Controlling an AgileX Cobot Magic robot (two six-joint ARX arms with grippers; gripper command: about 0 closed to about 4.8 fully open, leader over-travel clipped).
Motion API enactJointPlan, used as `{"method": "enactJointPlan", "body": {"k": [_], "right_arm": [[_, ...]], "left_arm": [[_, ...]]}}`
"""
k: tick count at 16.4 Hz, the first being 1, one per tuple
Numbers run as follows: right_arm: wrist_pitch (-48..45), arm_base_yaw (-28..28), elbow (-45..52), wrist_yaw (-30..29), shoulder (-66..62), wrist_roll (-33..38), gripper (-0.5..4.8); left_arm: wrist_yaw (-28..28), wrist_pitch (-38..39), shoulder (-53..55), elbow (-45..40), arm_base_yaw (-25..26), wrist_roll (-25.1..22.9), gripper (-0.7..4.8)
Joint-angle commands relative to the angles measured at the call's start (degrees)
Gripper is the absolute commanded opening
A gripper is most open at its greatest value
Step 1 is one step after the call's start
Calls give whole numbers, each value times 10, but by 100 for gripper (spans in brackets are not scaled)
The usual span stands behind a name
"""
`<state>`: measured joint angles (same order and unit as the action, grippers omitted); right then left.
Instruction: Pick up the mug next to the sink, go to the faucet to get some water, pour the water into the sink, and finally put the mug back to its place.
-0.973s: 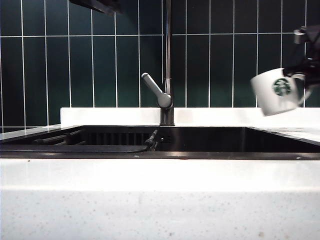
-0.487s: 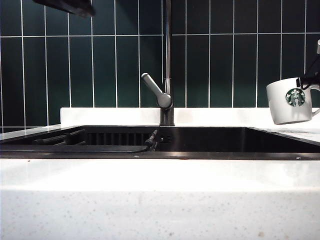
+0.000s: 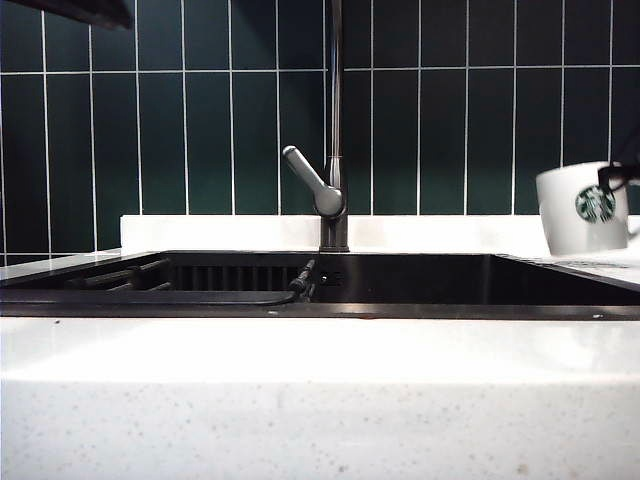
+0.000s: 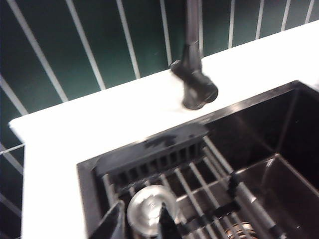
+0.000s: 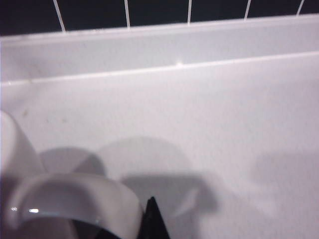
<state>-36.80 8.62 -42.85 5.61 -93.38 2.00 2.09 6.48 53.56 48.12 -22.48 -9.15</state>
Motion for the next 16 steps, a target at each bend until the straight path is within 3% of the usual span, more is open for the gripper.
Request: {"method": "enactJointPlan", "body": {"k": [1, 7, 13, 16], "right_arm": [[-81, 0, 25, 12, 8, 7, -1], [-94, 0, 75, -4, 8, -7, 0], [-49, -8, 77, -13, 43, -6, 103], [13, -8, 77, -13, 71, -5, 109]], "left_arm": [[35, -25, -33, -24, -1, 12, 79], [50, -19, -59, -28, 0, 21, 79], [50, -1, -60, -28, 0, 25, 79], [45, 7, -62, -28, 0, 25, 79]]}}
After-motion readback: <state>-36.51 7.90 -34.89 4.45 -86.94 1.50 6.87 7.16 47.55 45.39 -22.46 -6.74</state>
